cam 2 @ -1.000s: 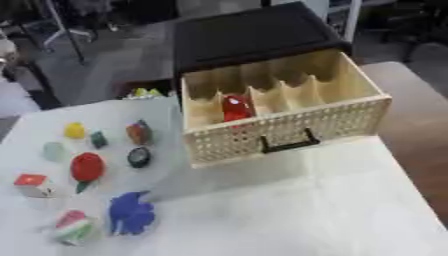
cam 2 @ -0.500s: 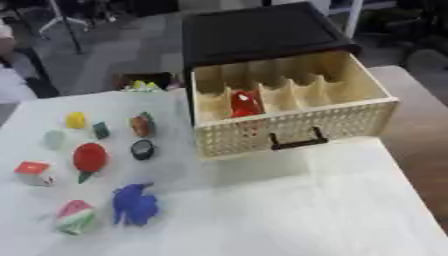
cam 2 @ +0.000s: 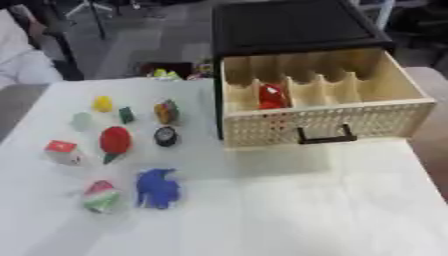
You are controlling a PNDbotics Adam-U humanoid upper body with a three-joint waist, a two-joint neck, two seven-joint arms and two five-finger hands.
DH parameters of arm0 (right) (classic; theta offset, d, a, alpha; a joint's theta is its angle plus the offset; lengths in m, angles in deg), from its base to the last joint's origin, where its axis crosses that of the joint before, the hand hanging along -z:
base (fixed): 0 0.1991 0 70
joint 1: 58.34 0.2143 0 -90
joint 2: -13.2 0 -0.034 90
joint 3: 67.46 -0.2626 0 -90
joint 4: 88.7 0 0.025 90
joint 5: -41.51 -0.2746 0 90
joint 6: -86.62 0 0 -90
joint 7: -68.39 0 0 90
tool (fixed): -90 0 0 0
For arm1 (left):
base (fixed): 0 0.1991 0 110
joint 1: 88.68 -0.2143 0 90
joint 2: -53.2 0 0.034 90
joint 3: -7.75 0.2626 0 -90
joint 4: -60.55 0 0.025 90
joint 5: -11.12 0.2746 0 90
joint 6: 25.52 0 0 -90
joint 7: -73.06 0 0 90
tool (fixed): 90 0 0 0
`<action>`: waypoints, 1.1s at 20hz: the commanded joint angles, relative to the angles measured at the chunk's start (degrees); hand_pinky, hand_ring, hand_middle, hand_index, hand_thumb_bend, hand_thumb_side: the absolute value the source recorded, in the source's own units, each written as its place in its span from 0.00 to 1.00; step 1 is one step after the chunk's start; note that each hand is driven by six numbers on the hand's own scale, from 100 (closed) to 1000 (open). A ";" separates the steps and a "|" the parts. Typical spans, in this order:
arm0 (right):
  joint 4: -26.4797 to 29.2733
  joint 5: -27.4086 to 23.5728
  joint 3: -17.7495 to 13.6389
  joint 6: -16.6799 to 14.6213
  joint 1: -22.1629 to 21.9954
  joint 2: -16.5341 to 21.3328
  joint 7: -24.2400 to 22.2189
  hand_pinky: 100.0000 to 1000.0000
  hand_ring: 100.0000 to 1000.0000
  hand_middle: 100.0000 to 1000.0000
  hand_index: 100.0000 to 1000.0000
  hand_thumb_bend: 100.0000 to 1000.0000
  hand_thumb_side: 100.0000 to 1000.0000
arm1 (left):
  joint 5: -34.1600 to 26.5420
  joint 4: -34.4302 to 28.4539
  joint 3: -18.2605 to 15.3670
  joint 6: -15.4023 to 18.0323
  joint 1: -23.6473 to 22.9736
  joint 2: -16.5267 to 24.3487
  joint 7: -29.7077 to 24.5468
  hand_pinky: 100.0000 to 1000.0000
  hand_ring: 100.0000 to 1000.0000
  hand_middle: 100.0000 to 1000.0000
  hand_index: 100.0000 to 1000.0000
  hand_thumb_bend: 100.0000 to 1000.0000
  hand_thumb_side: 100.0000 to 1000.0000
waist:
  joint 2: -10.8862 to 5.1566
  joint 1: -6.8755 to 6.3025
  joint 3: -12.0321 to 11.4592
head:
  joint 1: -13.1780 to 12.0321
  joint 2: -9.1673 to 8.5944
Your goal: Pick up objects from table and place into drawer.
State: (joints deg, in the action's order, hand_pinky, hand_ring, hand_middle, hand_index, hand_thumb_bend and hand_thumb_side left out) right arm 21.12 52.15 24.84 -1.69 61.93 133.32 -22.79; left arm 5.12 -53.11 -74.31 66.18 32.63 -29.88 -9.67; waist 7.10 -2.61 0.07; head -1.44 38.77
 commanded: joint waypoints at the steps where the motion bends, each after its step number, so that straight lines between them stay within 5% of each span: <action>1: -1.05 1.09 0.85 -2.28 1.02 3.50 -4.25 0.00 0.37 0.42 0.75 0.42 1.00 | 0.05 -0.94 -1.98 0.63 -1.91 -1.29 0.45 0.32 0.63 0.63 0.76 0.00 1.00 | -1.08 0.38 -0.37 | -0.30 1.24; 9: -3.47 -0.66 5.11 -6.16 1.11 6.91 -13.97 0.00 0.40 0.43 0.76 0.49 1.00 | 1.07 -0.94 -3.92 -1.44 -7.60 -5.26 0.20 0.32 0.62 0.62 0.75 0.00 1.00 | -1.65 1.41 -1.10 | 1.39 1.19; 11: -3.86 -1.92 6.41 -6.61 1.19 7.74 -16.58 0.00 0.41 0.45 0.76 0.52 0.93 | 1.39 -0.94 -4.02 -1.81 -8.45 -5.69 -0.03 0.32 0.62 0.62 0.75 0.00 1.00 | -1.61 1.72 -1.10 | 1.87 1.13; 22: -5.30 -8.30 12.70 -4.69 5.12 8.67 -30.32 0.00 0.44 0.49 0.79 0.55 0.74 | 2.64 -0.94 -3.81 -3.62 -10.68 -8.07 -1.79 0.32 0.62 0.61 0.75 0.00 1.00 | -1.15 2.79 -1.78 | 4.13 1.32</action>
State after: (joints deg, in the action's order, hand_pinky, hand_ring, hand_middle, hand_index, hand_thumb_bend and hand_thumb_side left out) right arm 15.76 44.54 37.64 -6.48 66.04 140.31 -51.99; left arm 7.43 -53.11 -77.83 62.73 21.49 -38.32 -11.25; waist 6.51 0.16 -1.69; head 2.35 39.77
